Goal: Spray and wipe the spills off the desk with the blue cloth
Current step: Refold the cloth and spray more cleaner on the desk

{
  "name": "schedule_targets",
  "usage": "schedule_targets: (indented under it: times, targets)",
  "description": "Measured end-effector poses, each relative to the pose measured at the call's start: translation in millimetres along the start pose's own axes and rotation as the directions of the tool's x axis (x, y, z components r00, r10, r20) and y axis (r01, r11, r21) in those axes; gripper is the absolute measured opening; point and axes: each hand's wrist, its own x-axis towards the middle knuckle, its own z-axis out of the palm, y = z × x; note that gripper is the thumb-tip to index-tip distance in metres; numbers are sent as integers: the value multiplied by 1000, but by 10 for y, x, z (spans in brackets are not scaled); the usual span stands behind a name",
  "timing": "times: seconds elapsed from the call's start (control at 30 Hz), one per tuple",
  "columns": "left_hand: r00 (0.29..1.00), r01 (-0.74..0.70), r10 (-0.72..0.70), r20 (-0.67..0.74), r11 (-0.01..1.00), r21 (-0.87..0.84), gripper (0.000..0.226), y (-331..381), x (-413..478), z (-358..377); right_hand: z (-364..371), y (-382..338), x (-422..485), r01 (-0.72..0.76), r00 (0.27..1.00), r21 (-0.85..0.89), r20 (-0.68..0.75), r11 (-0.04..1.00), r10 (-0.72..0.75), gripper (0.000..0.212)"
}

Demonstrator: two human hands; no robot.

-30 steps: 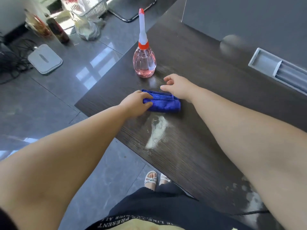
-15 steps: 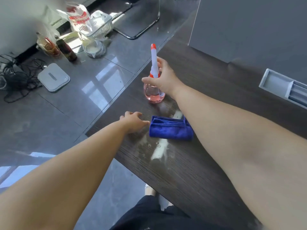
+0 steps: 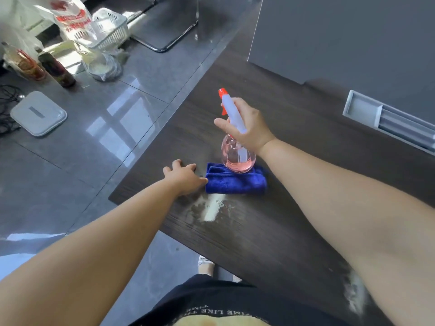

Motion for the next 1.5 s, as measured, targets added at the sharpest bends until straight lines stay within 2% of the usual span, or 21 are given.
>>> schedule_targets:
  times: [0.07,0.2,0.27,0.33,0.4,0.47,0.6,0.67,0.77,0.8,0.9,1.03,1.17,1.27,1.3,1.37,1.5]
  targets:
    - [1000,-16,16,-19,1000,11,62,-24,-12,23,-101,40,-108,-14,1000,-18,26,1000,15,40]
    - [995,-76,77,-58,997,23,64,-113,-93,163,-344,99,-312,39,995,-130,95,991,-27,49]
    - [987,-106,107,-120,994,19,65,-114,-170,267,-469,99,-439,-36,988,-54,146,998,44,46]
    - [974,-148,150,-172,989,28,67,-67,-247,385,-563,82,-585,-177,954,85,259,981,150,42]
    - [964,-174,178,-198,984,36,71,-6,-312,503,-622,106,-708,-306,890,108,384,946,244,26]
    - [963,-164,167,-210,986,36,76,28,-358,613,-628,152,-816,-415,799,41,495,909,342,19]
    - [969,-113,112,-219,994,8,81,19,-428,775,-471,207,-1031,-519,608,-114,647,847,459,10]
    - [971,-95,97,-217,995,20,82,19,-467,818,-370,235,-1079,-535,581,-151,648,831,492,17]
    - [973,-90,101,-208,994,64,87,17,-501,815,-265,254,-1086,-577,568,-182,612,796,551,13]
    - [974,-88,104,-201,992,85,89,19,-502,794,-239,248,-1073,-586,555,-200,607,785,569,19]
    - [979,-79,105,-175,986,147,95,31,-504,710,-156,155,-1047,-568,544,-232,614,789,572,22]
    - [985,-84,114,-133,974,210,101,73,-505,641,-55,77,-1010,-561,561,-259,580,786,591,47]
    - [987,-85,115,-110,965,246,107,62,-516,633,-55,55,-998,-527,550,-332,568,782,612,39]
    - [988,-90,120,-101,962,258,108,55,-519,616,-108,72,-1003,-568,534,-341,539,749,651,29]
    - [988,-92,120,-95,961,261,108,56,-520,608,-132,88,-1001,-592,544,-324,514,738,663,27]
    - [989,-100,125,-82,960,261,109,61,-520,593,-192,132,-990,-623,570,-306,452,720,686,37]
    - [989,-111,132,-69,961,254,111,62,-515,572,-309,176,-1020,-603,604,-343,393,720,693,50]
